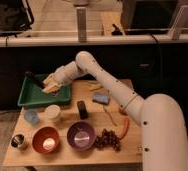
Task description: Place brush in paper cup
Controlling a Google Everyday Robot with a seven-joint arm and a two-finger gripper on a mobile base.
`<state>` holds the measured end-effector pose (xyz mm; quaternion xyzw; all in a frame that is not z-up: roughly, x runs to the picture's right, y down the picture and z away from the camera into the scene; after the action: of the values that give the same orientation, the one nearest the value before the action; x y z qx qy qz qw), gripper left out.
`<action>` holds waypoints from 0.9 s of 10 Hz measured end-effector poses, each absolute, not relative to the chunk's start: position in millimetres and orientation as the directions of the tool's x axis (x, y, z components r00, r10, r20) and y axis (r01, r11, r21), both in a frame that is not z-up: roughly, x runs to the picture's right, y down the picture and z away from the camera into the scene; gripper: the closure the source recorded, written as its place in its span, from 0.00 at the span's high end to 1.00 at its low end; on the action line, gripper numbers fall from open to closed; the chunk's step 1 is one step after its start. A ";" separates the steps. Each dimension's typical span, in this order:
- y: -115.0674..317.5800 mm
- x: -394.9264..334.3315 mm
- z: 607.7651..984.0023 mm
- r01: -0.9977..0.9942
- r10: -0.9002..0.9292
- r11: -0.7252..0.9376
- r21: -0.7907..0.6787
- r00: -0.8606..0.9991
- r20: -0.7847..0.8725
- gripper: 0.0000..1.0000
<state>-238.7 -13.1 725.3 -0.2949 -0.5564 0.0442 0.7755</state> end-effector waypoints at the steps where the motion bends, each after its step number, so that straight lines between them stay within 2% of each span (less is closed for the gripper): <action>1: -7.0 -232.5 719.0 0.272 0.421 0.815 -0.511 0.329 0.845 0.00; 4: 17.6 -221.2 708.7 0.354 0.493 0.790 -0.500 0.118 0.862 0.00; 6: 27.1 -213.9 695.2 0.388 0.478 0.811 -0.438 -0.008 0.878 0.00; 9: 35.4 -203.2 681.2 0.407 0.466 0.819 -0.404 -0.063 0.882 0.00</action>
<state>-203.2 35.4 681.2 -0.2997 -0.7286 0.0240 0.6154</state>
